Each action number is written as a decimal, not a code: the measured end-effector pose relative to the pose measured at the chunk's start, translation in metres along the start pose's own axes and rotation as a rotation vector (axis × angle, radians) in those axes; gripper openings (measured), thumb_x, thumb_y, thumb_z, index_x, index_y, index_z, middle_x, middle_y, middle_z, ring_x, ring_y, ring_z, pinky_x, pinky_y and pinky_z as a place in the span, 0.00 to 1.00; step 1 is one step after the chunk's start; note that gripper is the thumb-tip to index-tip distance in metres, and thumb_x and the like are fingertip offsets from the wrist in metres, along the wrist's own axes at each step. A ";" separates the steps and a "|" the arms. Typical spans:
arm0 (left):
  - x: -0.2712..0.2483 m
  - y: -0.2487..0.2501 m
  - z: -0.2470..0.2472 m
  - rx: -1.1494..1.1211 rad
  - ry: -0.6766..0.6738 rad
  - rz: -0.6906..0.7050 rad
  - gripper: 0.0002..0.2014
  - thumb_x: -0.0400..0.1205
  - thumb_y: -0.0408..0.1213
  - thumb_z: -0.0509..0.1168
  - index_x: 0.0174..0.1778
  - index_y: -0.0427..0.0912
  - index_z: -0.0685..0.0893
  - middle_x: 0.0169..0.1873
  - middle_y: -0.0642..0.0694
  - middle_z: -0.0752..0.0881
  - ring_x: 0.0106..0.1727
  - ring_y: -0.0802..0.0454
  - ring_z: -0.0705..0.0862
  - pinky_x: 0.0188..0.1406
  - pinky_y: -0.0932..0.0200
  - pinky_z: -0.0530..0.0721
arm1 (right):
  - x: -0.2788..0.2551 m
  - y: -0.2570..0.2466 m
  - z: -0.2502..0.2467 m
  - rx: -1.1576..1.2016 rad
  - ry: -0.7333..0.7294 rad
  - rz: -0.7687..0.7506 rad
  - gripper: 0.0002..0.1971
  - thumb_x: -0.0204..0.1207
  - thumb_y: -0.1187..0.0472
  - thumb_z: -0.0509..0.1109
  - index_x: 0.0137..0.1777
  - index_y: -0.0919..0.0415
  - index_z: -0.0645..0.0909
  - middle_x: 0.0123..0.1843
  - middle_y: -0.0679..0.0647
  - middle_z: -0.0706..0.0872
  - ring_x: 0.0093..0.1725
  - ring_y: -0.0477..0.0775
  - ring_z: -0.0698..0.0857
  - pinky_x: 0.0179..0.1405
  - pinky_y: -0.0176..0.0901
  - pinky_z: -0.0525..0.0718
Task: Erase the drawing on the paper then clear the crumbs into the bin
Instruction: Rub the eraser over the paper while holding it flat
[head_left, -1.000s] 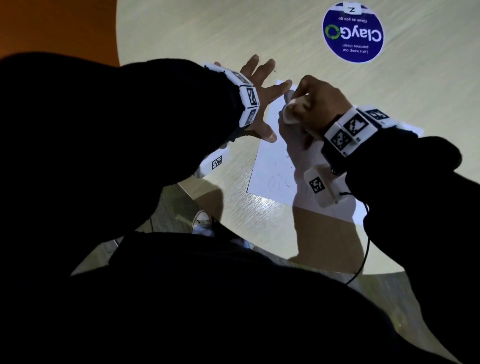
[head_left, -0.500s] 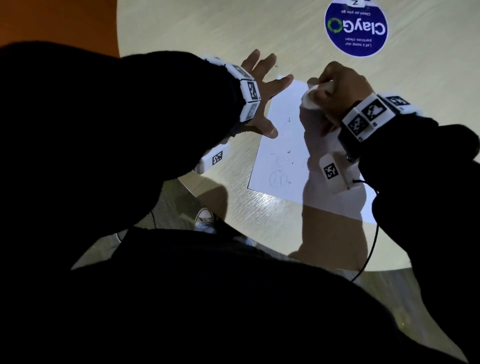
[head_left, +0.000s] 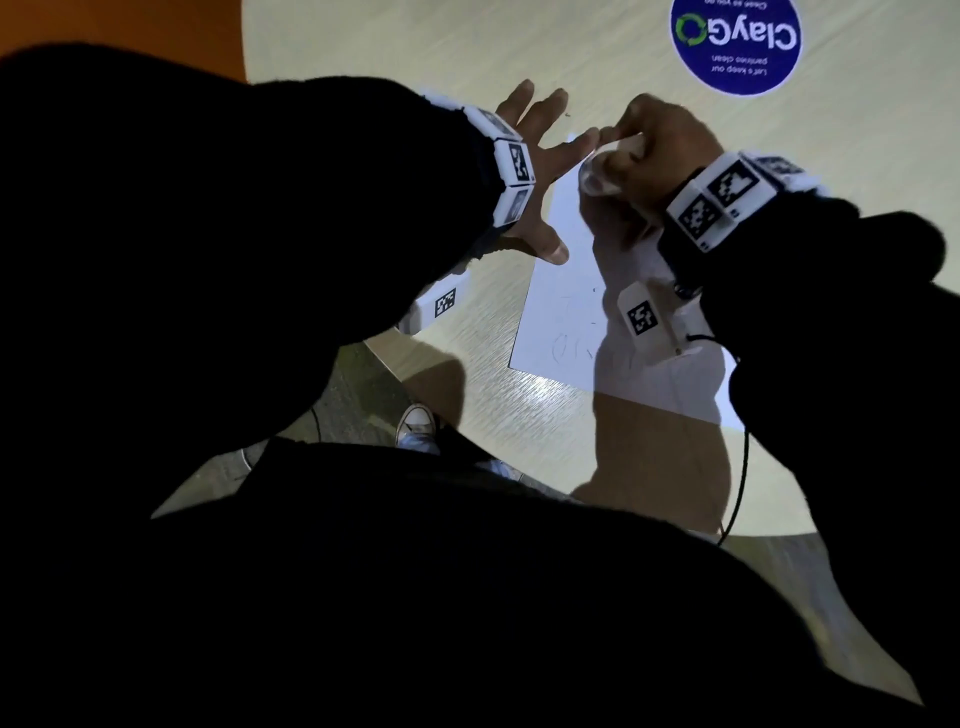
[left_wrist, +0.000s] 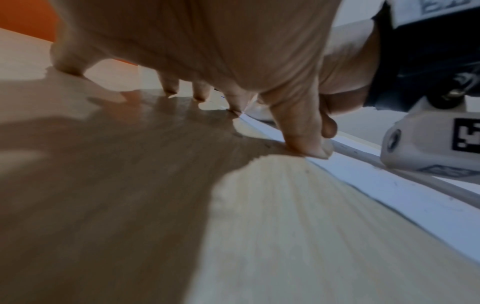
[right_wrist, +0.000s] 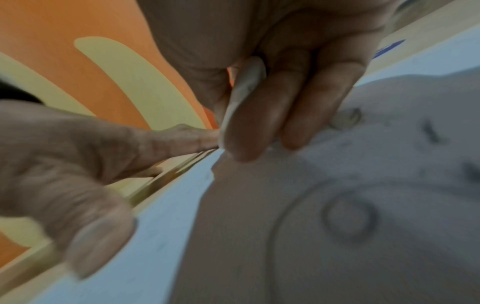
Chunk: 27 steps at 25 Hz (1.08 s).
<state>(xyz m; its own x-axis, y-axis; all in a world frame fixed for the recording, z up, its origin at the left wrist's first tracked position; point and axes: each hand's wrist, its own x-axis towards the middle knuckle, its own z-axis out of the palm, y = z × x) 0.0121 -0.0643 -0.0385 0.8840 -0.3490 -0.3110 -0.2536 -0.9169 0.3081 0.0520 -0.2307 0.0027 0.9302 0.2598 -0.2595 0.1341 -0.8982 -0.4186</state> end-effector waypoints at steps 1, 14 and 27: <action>0.002 -0.001 0.001 -0.003 -0.005 0.013 0.72 0.41 0.90 0.35 0.84 0.58 0.43 0.85 0.42 0.41 0.83 0.35 0.37 0.72 0.24 0.41 | 0.002 0.000 -0.002 -0.006 0.025 0.010 0.14 0.74 0.56 0.67 0.58 0.60 0.77 0.59 0.53 0.83 0.57 0.57 0.81 0.46 0.39 0.70; 0.006 -0.008 0.007 -0.023 0.017 0.043 0.72 0.41 0.91 0.34 0.84 0.59 0.45 0.85 0.42 0.43 0.83 0.34 0.37 0.74 0.26 0.40 | 0.004 0.004 -0.006 -0.027 -0.020 -0.030 0.13 0.72 0.59 0.67 0.56 0.62 0.78 0.49 0.54 0.81 0.50 0.56 0.79 0.44 0.40 0.69; 0.005 -0.003 0.000 0.014 -0.030 0.009 0.74 0.38 0.91 0.33 0.84 0.59 0.42 0.85 0.42 0.42 0.83 0.34 0.37 0.75 0.25 0.42 | -0.007 0.010 -0.010 -0.112 -0.095 -0.089 0.13 0.72 0.58 0.66 0.55 0.59 0.78 0.50 0.55 0.80 0.50 0.57 0.79 0.45 0.43 0.71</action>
<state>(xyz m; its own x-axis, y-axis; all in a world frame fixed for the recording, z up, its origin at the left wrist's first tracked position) 0.0178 -0.0636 -0.0407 0.8696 -0.3628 -0.3350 -0.2674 -0.9163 0.2982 0.0501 -0.2448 0.0091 0.8773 0.3672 -0.3090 0.2561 -0.9027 -0.3457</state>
